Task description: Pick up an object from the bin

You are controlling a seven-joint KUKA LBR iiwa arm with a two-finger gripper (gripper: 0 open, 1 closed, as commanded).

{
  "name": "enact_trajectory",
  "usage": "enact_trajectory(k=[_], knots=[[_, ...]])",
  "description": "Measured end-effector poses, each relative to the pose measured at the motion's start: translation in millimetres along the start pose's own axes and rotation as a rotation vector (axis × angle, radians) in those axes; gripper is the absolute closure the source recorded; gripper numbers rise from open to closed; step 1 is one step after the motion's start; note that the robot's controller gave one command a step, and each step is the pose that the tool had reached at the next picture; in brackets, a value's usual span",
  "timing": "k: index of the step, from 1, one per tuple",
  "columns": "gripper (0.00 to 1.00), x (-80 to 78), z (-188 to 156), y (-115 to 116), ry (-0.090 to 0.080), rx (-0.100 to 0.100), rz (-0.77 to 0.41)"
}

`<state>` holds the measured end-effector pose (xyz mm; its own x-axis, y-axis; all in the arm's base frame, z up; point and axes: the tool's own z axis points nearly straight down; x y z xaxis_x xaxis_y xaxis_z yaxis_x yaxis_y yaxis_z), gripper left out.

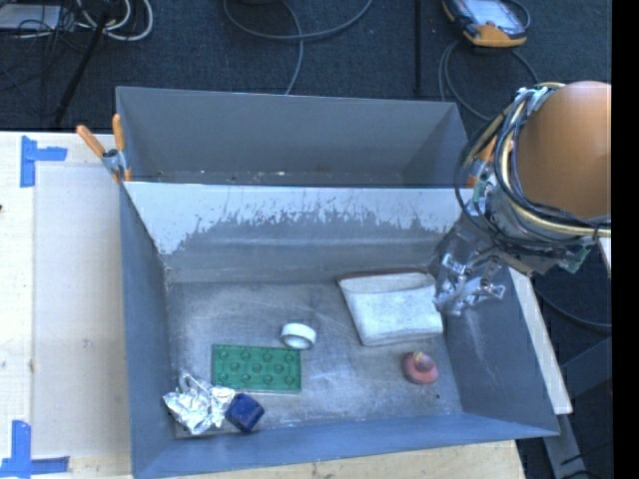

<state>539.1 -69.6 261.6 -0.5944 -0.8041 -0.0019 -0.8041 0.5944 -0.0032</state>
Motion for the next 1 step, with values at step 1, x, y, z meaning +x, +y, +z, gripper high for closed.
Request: enact_trajectory(k=[1], knots=[[1.00,-33.1,99.2,28.3,0.002,-0.012,-0.245]])
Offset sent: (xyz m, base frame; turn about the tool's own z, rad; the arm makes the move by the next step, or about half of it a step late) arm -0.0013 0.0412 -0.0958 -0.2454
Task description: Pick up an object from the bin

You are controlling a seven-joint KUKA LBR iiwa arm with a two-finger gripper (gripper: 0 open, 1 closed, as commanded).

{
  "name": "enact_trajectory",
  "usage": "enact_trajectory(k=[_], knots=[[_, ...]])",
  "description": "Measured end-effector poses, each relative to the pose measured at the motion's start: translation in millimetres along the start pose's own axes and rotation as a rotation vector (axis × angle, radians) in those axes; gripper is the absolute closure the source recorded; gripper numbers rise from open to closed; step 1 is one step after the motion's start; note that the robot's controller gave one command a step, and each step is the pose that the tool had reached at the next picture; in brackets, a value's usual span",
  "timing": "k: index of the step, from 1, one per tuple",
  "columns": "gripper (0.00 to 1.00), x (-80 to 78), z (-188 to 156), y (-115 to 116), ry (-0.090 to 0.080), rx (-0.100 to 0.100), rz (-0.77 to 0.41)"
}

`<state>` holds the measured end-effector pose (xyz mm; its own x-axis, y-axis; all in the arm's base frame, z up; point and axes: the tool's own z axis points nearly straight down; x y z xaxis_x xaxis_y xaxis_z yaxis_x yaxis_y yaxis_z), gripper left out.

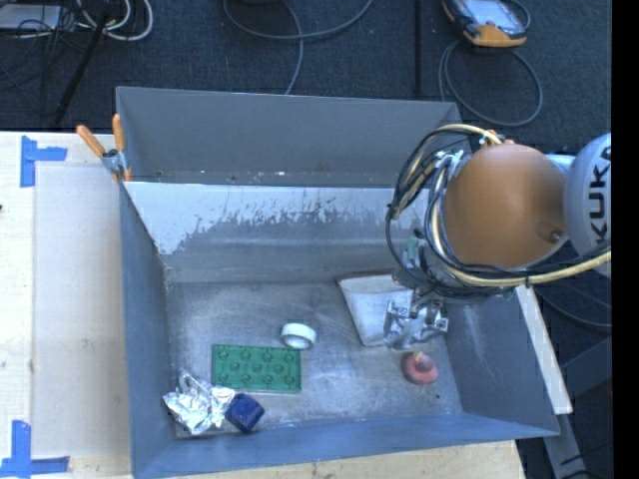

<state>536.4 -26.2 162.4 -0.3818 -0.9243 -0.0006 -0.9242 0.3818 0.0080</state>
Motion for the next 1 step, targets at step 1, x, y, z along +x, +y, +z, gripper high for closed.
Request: enact_trajectory(k=[1], knots=[[1.00,-7.9,-7.0,-0.9,0.000,0.006,-0.385]])
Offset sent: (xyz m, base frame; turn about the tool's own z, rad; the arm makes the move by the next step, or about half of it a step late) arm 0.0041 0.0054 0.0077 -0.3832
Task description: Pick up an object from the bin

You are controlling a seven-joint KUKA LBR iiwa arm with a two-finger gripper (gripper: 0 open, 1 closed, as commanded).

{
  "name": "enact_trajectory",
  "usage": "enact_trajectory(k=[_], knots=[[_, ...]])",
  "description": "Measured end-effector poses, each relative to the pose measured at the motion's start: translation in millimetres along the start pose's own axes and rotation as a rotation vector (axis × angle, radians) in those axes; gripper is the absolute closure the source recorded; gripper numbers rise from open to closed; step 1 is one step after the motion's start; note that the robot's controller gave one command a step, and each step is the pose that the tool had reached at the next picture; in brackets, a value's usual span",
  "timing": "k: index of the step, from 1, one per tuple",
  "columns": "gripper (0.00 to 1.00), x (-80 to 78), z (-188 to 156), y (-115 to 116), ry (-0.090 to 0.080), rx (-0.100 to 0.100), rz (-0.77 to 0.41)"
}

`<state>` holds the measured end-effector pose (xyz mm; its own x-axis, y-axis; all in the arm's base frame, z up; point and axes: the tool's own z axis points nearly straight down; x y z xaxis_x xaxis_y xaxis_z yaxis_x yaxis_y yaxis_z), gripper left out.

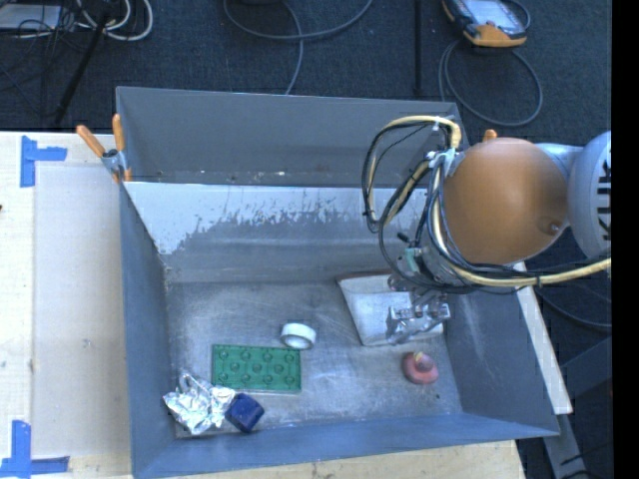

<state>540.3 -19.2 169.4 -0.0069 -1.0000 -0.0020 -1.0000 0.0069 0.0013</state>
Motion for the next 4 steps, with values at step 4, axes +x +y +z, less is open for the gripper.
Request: enact_trajectory(k=[4], knots=[[1.00,-10.1,-129.3,18.1,0.003,0.005,-0.880]])
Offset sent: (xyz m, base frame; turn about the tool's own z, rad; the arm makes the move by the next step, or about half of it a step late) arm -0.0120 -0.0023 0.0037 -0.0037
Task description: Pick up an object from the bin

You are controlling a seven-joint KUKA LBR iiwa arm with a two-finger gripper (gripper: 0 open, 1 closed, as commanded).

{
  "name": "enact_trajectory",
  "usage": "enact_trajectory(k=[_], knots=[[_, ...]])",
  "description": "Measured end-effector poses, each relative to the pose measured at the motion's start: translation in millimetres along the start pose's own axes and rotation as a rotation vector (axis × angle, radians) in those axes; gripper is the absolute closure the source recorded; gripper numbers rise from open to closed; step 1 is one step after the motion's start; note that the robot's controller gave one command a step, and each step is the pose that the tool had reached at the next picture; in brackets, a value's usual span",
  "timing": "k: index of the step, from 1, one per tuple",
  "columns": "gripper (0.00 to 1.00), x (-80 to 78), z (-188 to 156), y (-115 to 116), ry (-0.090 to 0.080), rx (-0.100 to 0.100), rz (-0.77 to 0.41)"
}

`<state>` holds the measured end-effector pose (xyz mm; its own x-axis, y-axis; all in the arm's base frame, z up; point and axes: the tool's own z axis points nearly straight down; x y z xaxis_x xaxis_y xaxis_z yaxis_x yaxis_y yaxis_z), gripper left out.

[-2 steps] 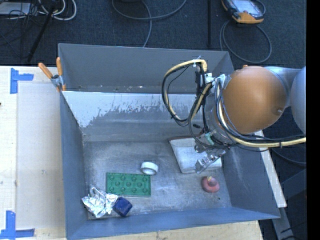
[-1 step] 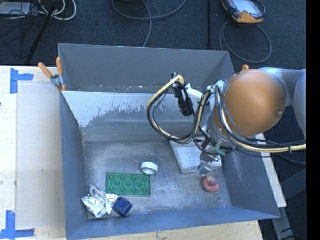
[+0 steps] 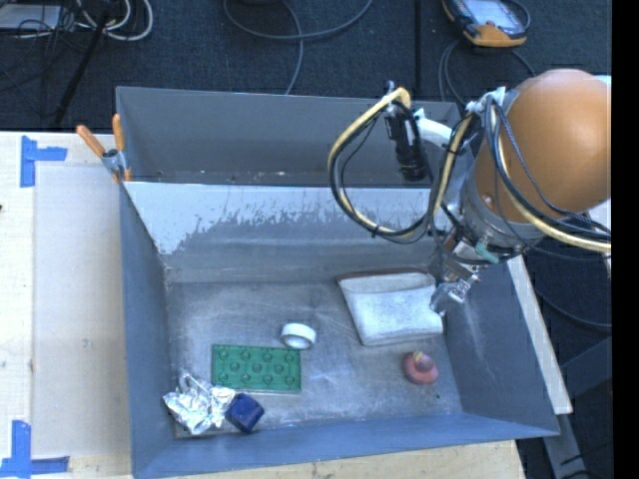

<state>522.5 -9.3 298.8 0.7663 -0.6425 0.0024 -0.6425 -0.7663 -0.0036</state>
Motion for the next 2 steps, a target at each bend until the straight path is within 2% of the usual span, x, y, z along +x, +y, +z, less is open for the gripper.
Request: enact_trajectory(k=[1,2], knots=[[1.00,16.7,103.3,-94.6,-0.012,-0.006,0.158],[0.00,18.9,99.8,-92.5,-0.007,-0.005,0.163]])
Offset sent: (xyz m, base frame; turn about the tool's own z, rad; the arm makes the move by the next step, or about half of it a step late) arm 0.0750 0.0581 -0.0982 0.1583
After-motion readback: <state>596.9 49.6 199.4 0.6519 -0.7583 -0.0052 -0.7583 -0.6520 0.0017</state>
